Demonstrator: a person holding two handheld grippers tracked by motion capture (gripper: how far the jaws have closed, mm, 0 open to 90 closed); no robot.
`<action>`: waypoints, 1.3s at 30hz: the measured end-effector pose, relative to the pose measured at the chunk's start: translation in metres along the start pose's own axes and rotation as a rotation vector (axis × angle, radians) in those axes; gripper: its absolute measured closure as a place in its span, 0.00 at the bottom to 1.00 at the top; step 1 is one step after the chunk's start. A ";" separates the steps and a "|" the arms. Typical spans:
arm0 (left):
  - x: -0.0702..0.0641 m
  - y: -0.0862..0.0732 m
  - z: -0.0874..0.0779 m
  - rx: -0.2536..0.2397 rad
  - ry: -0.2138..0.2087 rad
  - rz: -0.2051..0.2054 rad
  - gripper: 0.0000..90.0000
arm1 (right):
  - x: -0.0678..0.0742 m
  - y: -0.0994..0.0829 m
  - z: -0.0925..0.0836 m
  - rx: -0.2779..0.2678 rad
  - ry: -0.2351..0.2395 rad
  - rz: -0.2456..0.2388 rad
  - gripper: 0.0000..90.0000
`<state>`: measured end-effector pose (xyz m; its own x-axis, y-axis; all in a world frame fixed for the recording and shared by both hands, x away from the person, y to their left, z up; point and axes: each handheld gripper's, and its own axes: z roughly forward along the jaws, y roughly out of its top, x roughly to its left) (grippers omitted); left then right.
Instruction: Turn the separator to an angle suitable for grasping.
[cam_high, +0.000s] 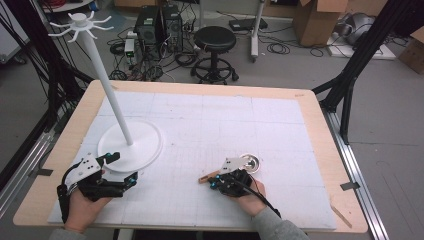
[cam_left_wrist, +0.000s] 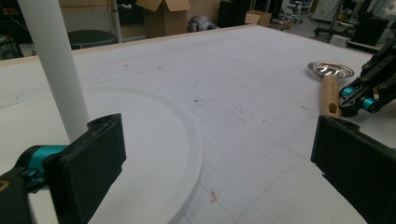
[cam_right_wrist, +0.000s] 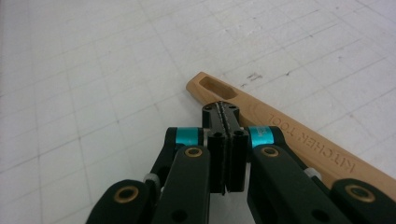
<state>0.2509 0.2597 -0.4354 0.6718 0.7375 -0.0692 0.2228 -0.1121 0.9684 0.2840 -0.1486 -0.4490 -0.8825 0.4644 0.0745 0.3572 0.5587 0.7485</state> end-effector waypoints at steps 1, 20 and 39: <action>0.000 0.000 0.000 0.000 0.001 0.001 0.04 | 0.000 0.001 0.001 0.002 0.001 0.001 1.00; 0.001 -0.002 -0.005 0.001 0.007 -0.007 0.04 | -0.007 0.018 0.019 -0.008 -0.034 -0.014 1.00; 0.002 -0.002 -0.009 -0.001 0.015 -0.009 0.04 | -0.013 0.033 0.035 -0.002 -0.052 -0.030 1.00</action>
<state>0.2458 0.2674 -0.4357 0.6590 0.7485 -0.0739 0.2275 -0.1047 0.9681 0.3179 -0.1123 -0.4480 -0.8760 0.4820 0.0177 0.3296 0.5716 0.7514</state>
